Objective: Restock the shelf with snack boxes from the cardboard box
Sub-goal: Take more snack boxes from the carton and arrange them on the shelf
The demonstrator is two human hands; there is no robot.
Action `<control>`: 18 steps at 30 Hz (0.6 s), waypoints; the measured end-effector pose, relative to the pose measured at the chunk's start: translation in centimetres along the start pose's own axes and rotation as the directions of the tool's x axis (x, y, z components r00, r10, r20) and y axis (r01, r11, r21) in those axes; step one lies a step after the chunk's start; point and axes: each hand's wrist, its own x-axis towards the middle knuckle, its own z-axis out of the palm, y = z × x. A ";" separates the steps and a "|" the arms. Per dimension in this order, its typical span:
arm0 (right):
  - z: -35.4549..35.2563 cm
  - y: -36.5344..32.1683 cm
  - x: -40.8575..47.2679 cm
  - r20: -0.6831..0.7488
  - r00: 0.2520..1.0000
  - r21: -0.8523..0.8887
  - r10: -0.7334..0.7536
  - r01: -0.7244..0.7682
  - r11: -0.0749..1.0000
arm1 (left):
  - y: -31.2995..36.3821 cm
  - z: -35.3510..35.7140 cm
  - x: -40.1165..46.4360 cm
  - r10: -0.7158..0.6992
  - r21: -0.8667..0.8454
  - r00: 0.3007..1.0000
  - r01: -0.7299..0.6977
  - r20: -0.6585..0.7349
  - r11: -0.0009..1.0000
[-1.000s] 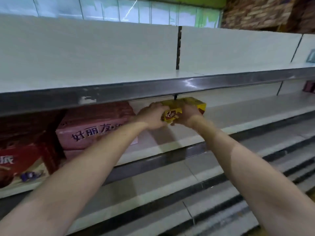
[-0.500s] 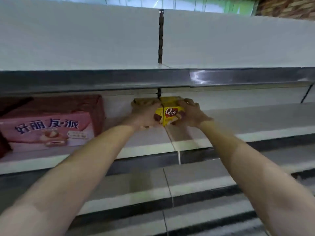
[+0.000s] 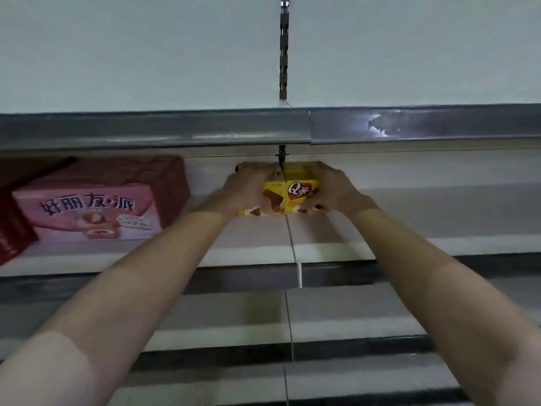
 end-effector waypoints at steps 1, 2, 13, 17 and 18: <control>0.0 0.1 0.0 0.007 1.000 -0.007 0.000 0.000 1.000 | 0.0 0.0 0.0 0.000 -0.004 1.000 0.000 -0.003 1.000; -0.1 0.2 0.1 0.012 1.000 -0.007 -0.002 0.002 1.000 | 0.0 0.1 0.1 -0.001 -0.004 1.000 0.001 -0.009 1.000; -0.4 0.3 0.3 0.042 0.998 0.042 0.048 -0.049 0.998 | -0.4 -0.2 0.2 0.080 -0.086 0.997 -0.081 -0.019 0.993; -0.9 0.3 0.3 0.078 0.992 0.089 0.103 -0.110 0.990 | -0.8 -0.1 0.3 0.098 -0.115 0.994 -0.102 -0.038 0.988; -1.0 0.0 0.4 0.095 0.989 0.089 0.110 -0.119 0.989 | -0.7 -0.2 0.2 0.103 -0.120 0.994 -0.107 -0.039 0.987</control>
